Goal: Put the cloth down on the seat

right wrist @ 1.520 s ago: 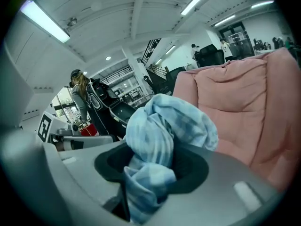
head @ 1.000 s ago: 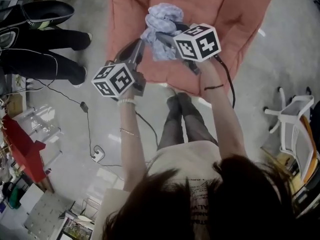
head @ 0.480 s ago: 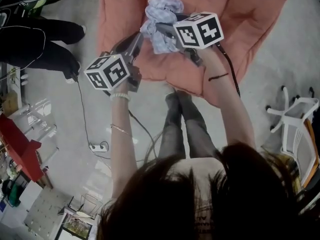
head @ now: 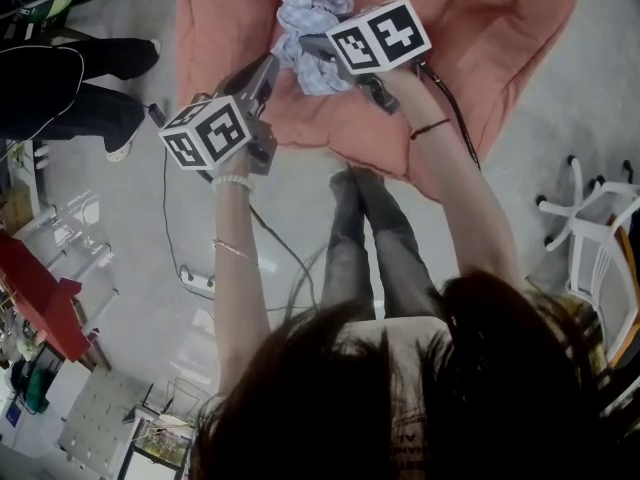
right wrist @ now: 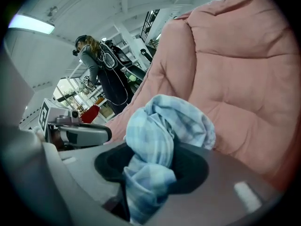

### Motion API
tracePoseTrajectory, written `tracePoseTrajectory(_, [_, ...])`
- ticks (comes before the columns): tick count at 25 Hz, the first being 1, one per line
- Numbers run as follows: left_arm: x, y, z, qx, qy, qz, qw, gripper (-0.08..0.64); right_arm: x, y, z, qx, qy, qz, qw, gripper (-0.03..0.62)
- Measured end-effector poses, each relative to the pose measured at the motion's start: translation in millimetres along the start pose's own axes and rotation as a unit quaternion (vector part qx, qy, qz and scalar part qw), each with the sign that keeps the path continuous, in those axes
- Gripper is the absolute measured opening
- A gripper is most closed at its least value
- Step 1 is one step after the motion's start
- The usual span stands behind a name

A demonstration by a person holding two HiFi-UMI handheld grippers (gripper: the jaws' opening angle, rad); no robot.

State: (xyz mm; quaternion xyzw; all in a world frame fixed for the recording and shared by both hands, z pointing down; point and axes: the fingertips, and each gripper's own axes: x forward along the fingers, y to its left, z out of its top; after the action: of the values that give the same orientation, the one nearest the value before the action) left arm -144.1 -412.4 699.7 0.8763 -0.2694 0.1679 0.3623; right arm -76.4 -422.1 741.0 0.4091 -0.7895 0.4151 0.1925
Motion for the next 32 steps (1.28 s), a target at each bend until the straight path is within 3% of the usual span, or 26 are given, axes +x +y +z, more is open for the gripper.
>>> tracePoseTrajectory(18, [9.8,21.6,-26.9,-0.027,0.032,-0.003,0.9991,-0.002,43.6,-9.2,-33.3,0.022,0.072,-0.017,0.997,0.209])
tracePoseTrajectory(28, [11.5,25.5,-31.8,-0.037,0.035,-0.004,0.9987,-0.002,52.2,-9.7,-46.0,0.031,0.097,-0.019,0.995,0.215])
tracePoseTrajectory(32, [16.7,22.3,-34.4,-0.044,0.036,-0.007,0.9984,-0.002,49.7,-15.5,-47.6,0.038,0.083,-0.029,0.995,0.225])
